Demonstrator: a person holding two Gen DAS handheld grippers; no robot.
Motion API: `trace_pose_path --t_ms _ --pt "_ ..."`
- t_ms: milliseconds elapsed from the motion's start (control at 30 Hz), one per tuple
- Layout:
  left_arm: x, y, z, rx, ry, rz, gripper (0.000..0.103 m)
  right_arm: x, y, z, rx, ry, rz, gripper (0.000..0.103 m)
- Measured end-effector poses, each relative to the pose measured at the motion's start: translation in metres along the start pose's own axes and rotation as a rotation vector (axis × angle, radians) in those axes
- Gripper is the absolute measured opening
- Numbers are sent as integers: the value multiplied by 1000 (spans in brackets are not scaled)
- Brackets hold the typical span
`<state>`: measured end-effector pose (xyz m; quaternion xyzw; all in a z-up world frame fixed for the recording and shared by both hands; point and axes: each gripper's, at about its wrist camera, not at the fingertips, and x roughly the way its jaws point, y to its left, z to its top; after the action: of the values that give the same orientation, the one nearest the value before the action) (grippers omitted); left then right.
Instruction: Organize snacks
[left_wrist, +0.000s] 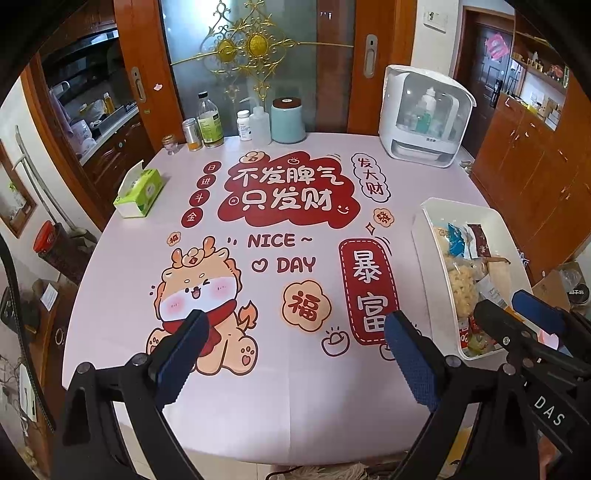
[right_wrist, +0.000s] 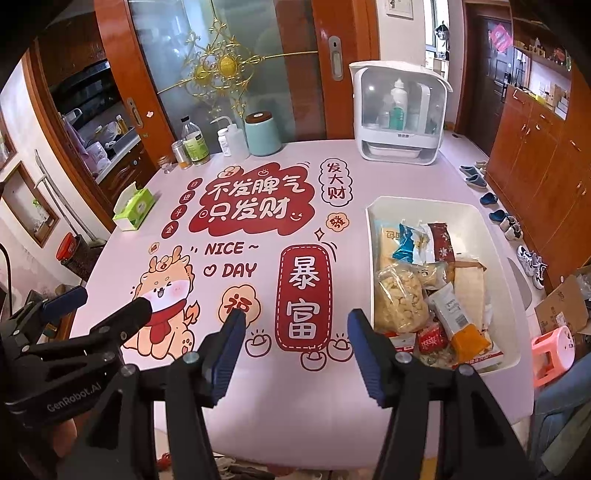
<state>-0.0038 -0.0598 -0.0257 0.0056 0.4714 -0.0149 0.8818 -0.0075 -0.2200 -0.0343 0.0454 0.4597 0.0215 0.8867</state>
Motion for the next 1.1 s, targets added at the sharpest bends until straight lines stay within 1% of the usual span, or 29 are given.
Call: trace_pose_path --t_ms 1100 --pt "6 3 0 -3 15 4 95 12 -3 5 -9 19 25 58"
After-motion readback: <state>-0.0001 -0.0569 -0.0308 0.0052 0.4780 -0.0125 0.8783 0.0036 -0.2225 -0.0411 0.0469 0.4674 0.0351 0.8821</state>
